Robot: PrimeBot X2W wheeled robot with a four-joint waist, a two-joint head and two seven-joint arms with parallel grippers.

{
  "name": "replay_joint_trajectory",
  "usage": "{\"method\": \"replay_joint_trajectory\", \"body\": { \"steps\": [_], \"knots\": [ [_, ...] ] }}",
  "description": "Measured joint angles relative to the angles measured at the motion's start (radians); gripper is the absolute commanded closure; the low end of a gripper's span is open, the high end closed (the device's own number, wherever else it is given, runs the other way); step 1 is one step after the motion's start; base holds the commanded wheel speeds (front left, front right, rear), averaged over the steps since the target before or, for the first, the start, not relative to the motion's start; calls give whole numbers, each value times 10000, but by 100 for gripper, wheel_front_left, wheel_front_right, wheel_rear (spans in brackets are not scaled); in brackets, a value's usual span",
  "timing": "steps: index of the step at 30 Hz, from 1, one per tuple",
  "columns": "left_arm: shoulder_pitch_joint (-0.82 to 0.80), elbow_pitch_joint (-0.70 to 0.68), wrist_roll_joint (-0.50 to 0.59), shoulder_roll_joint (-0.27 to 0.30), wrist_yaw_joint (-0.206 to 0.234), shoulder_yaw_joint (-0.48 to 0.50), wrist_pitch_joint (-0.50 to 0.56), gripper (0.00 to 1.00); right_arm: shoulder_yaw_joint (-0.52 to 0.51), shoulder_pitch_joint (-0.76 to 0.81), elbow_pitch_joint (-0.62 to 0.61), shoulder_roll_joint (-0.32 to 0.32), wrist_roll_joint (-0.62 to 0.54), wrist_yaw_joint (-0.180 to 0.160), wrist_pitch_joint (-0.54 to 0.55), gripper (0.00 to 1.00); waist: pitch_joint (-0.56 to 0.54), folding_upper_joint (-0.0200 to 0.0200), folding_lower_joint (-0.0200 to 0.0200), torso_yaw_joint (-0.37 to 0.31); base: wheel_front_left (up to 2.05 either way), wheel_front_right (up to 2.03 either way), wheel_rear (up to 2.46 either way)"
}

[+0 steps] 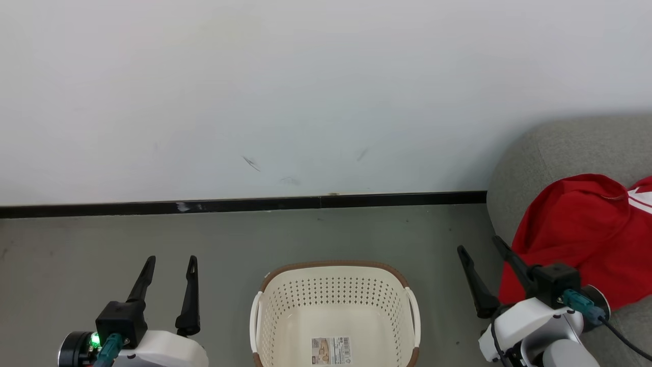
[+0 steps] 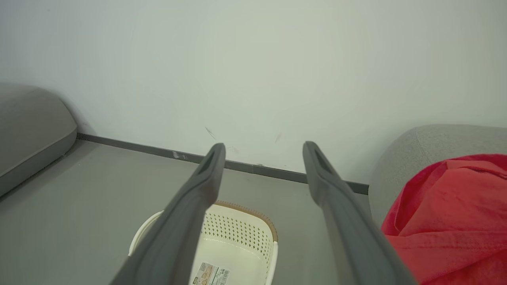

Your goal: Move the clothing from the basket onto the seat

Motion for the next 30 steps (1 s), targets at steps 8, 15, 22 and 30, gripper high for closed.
{"method": "replay_joint_trajectory", "body": {
  "steps": [8,15,22,30],
  "knots": [
    [105,-31,25,58,-203,-173,0,0,-115,582,-337,59,0,0,0,0,-208,0,0,-22,0,0,0],
    [148,-50,94,100,-247,-226,0,0,-150,695,-723,81,-65,0,0,0,-219,0,0,-15,0,0,0],
    [189,27,92,104,-146,-157,12,0,-209,1053,-955,90,-84,0,0,0,-206,0,0,-16,0,0,0],
    [189,63,119,125,-58,-136,15,0,-284,1293,-1200,92,73,0,4,0,-151,0,0,-28,0,0,0]
  ]
}}
